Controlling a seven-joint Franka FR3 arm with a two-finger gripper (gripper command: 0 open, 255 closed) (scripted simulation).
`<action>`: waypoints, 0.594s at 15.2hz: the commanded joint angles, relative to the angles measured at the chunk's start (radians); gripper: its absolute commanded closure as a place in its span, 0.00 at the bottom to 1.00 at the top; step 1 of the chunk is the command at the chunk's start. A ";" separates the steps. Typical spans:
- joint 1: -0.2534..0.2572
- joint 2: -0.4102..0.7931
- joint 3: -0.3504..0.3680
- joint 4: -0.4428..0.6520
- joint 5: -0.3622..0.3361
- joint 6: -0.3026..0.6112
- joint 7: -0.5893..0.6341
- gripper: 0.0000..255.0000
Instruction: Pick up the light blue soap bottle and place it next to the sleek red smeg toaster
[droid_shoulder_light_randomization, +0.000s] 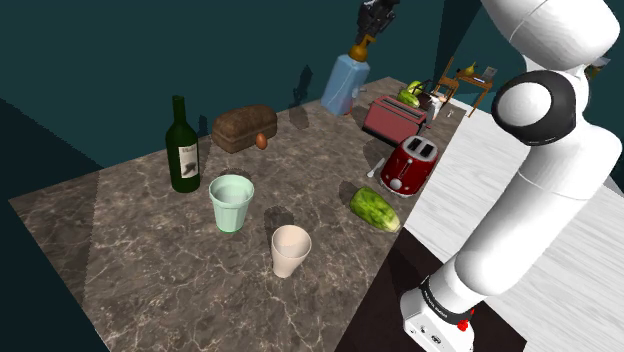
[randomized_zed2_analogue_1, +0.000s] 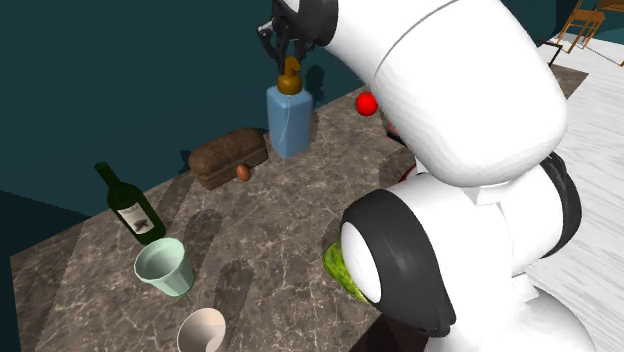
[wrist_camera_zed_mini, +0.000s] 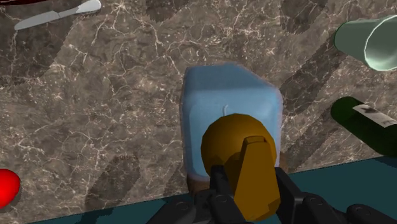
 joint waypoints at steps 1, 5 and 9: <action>-0.021 -0.091 -0.014 -0.132 0.005 0.040 -0.037 1.00; -0.061 -0.204 -0.050 -0.271 0.014 0.061 -0.114 1.00; -0.098 -0.293 -0.093 -0.371 0.017 0.067 -0.195 1.00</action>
